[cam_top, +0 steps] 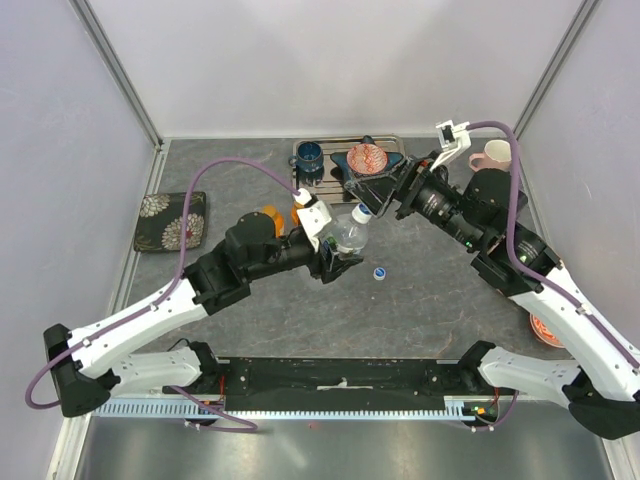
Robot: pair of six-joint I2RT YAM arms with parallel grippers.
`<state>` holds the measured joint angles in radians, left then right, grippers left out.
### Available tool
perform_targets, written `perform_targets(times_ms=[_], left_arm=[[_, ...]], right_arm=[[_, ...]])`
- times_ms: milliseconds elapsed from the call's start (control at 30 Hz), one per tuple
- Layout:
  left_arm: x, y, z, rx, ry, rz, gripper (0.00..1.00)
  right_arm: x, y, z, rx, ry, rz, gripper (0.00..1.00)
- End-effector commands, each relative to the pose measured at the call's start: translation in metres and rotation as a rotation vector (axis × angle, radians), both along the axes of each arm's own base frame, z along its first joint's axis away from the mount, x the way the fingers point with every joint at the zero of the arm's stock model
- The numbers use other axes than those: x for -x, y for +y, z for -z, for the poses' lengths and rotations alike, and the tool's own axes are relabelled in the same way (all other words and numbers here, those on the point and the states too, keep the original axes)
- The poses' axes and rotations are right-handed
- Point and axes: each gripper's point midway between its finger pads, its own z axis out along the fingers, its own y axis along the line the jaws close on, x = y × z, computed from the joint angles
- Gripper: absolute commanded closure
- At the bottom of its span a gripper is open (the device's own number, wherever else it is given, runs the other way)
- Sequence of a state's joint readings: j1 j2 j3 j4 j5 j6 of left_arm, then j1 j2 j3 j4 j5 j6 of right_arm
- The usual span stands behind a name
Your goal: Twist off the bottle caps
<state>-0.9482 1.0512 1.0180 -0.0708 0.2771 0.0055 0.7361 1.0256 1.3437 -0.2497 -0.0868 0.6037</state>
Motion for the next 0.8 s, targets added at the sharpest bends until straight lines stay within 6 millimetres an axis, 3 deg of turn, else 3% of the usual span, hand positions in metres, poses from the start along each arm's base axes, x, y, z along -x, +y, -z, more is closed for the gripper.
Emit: perform_targets(times_ms=[0, 267, 767], left_arm=[[-0.048, 0.023, -0.017, 0.001, -0.168, -0.345, 0.54], [-0.063, 0.029, -0.008, -0.05, -0.196, -0.492, 0.56], [-0.056, 0.023, -0.009, -0.053, -0.206, -0.474, 0.55]], right_arm=[[-0.018, -0.012, 0.003, -0.011, 0.075, 0.127, 0.18], [-0.019, -0.004, 0.006, -0.016, 0.089, 0.113, 0.23], [-0.018, 0.017, 0.027, 0.019, 0.1, 0.056, 0.39]])
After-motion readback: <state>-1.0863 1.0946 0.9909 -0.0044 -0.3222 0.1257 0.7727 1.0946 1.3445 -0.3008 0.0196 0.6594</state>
